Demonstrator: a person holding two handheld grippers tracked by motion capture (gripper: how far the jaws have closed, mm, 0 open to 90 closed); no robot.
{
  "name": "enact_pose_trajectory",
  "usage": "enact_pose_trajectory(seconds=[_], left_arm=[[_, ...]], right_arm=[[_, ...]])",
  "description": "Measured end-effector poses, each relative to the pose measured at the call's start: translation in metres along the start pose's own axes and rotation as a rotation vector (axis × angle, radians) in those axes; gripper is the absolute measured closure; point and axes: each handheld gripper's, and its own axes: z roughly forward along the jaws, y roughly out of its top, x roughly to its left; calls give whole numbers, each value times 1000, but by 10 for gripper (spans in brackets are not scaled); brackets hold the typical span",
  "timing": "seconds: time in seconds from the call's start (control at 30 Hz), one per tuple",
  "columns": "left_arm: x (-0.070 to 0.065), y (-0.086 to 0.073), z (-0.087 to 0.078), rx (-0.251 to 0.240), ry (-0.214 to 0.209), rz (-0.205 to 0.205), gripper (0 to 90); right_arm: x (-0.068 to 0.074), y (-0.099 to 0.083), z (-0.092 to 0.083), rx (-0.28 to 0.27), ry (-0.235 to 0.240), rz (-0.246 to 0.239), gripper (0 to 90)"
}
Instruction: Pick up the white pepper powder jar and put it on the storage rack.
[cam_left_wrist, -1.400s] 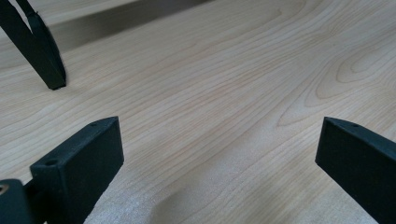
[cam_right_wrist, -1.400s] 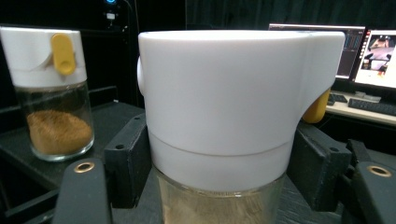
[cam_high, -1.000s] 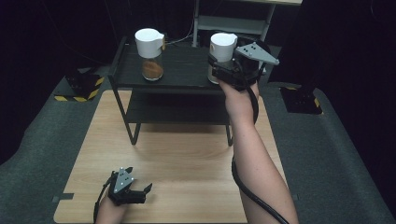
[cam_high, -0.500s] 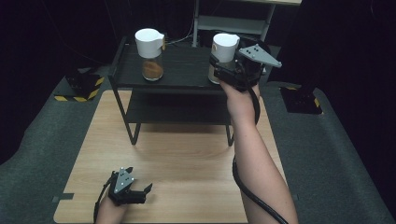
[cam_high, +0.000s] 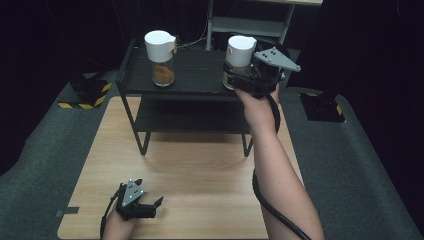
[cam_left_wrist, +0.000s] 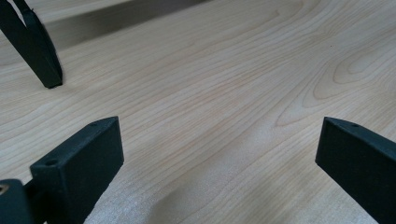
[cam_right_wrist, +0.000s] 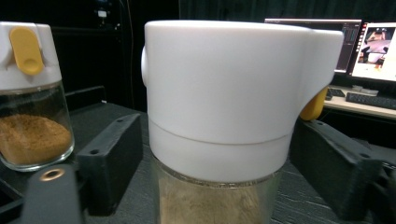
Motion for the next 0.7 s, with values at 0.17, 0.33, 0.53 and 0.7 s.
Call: enact_pose_trajectory(seconds=[0.17, 0.33, 0.53, 0.7], left_arm=[[0, 0, 0, 0, -2, 0, 12], [0, 0, 0, 0, -3, 0, 12], [0, 1, 0, 4, -3, 2, 12], [1, 0, 0, 1, -3, -1, 12]], right_arm=[[-1, -2, -3, -7, 2, -5, 80], [-4, -2, -6, -3, 17, 9, 5], [-2, -4, -13, -7, 27, -12, 0], [3, -8, -19, 0, 25, -50, 0]])
